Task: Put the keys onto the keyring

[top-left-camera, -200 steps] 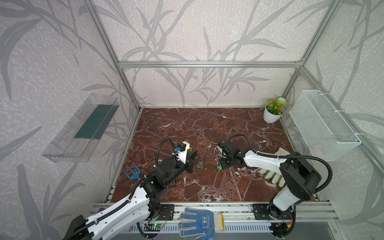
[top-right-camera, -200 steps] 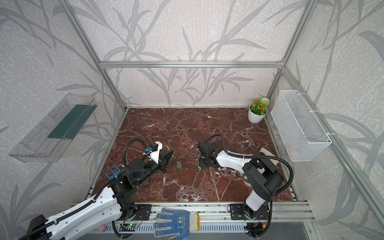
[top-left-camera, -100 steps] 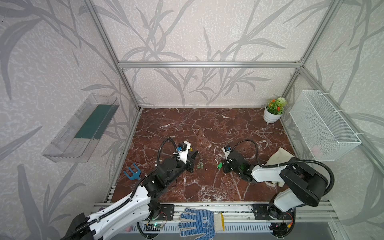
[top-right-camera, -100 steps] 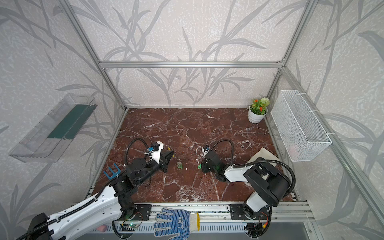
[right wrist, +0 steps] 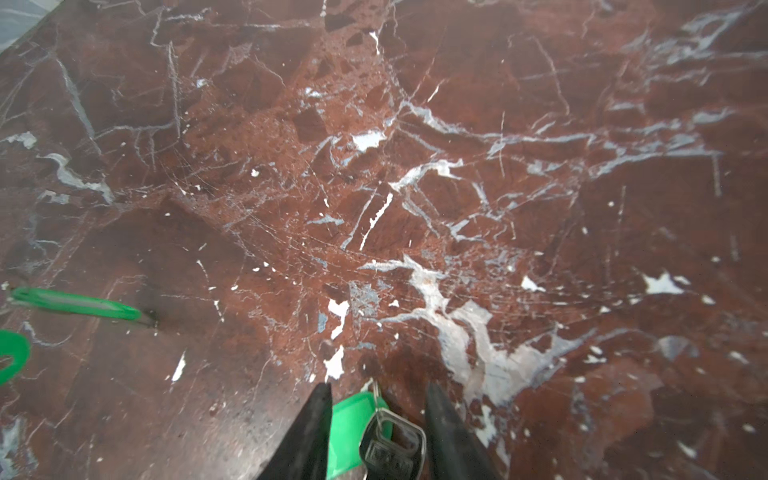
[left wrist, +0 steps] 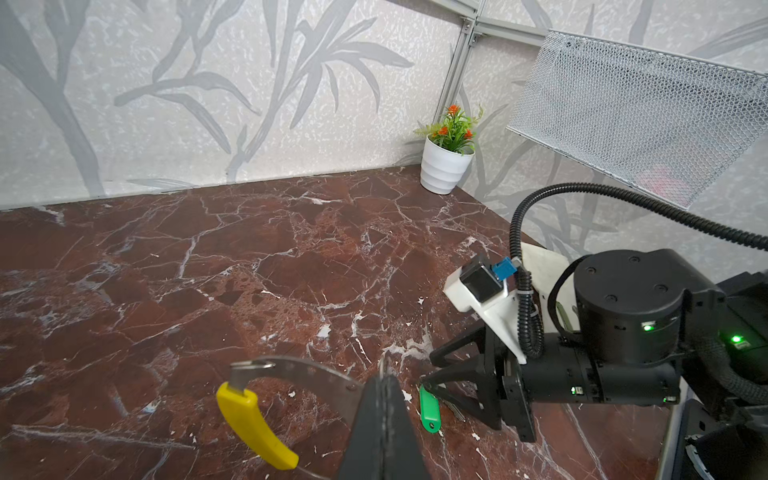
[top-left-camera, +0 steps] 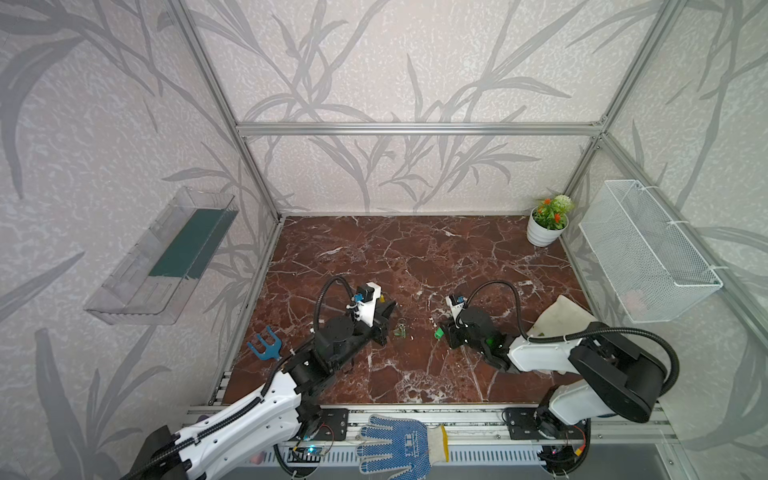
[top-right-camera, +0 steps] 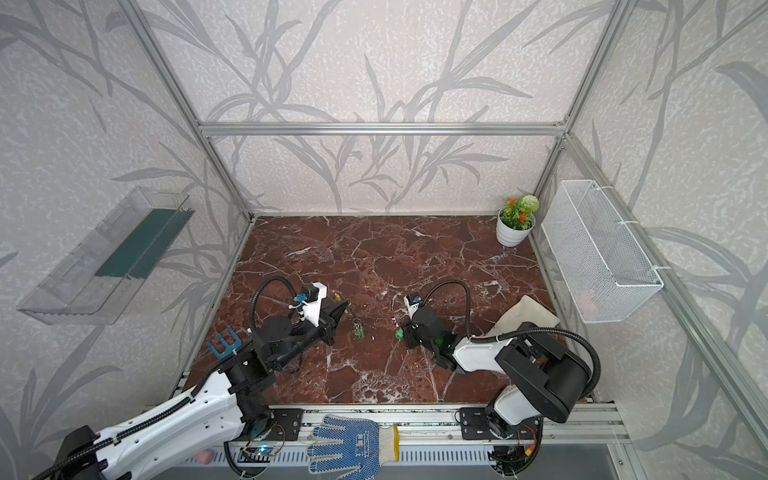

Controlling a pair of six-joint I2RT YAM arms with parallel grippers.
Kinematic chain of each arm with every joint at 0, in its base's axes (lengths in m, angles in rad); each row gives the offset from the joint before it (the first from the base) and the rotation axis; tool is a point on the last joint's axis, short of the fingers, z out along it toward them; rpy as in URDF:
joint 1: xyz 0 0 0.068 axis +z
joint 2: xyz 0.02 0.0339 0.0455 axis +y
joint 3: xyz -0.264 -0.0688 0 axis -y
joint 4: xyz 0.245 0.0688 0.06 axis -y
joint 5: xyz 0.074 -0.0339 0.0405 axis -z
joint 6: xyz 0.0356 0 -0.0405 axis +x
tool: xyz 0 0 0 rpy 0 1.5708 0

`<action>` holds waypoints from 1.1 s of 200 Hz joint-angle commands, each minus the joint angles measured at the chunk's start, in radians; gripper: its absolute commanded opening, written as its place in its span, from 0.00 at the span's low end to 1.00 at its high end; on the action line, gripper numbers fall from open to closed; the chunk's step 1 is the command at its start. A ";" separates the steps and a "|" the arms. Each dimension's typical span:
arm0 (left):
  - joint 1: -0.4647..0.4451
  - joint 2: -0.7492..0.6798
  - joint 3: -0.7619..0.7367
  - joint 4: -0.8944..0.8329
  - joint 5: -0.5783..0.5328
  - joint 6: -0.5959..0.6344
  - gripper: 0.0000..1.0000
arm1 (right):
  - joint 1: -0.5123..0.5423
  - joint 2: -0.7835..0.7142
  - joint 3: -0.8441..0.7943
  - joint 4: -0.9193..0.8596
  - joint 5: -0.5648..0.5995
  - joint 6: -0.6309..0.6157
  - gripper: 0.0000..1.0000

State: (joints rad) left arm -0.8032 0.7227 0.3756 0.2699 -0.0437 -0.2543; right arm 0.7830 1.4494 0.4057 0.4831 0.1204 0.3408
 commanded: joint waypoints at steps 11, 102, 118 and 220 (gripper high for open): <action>-0.002 -0.011 0.001 0.036 -0.004 0.010 0.00 | 0.000 -0.085 0.100 -0.220 0.031 -0.033 0.42; -0.002 -0.011 0.002 0.034 0.004 0.011 0.00 | -0.044 0.132 0.585 -0.978 -0.089 -0.104 0.40; -0.002 -0.009 0.003 0.033 0.006 0.014 0.00 | -0.048 0.224 0.723 -1.162 -0.104 -0.118 0.37; -0.004 0.006 0.016 0.029 0.049 0.012 0.00 | -0.048 0.506 1.032 -1.476 -0.162 -0.204 0.29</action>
State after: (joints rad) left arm -0.8040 0.7235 0.3756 0.2691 -0.0216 -0.2535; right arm 0.7372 1.9289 1.3975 -0.9085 -0.0200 0.1631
